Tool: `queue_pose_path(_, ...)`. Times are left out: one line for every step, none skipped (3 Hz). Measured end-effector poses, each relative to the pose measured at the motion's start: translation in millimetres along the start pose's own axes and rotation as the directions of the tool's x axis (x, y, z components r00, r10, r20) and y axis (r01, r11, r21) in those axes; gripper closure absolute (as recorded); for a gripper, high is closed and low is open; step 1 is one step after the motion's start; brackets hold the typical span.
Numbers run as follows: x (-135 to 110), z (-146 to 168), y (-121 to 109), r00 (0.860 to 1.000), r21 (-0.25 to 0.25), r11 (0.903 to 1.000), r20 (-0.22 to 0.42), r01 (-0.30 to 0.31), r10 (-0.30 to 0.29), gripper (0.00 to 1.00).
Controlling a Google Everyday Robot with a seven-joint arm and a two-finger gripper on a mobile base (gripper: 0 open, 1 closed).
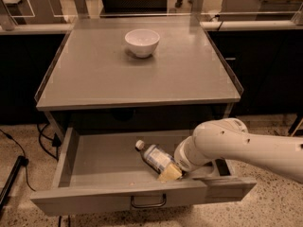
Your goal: Pick blue plastic bottle from top drawer and place on counter
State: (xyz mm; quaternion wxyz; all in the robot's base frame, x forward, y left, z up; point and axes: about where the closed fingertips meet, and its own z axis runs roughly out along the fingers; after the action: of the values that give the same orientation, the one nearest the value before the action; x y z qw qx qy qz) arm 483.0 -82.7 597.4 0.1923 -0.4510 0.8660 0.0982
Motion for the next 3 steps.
queue_pose_path(3.8, 2.1, -0.5, 1.0, 0.003, 1.0, -0.004, 0.005, -0.005, 0.39)
queue_pose_path(3.8, 2.1, -0.4, 1.0, 0.003, 1.0, -0.004, 0.005, -0.005, 0.62)
queue_pose_path(3.8, 2.1, -0.4, 1.0, 0.003, 1.0, -0.004, 0.005, -0.005, 0.84)
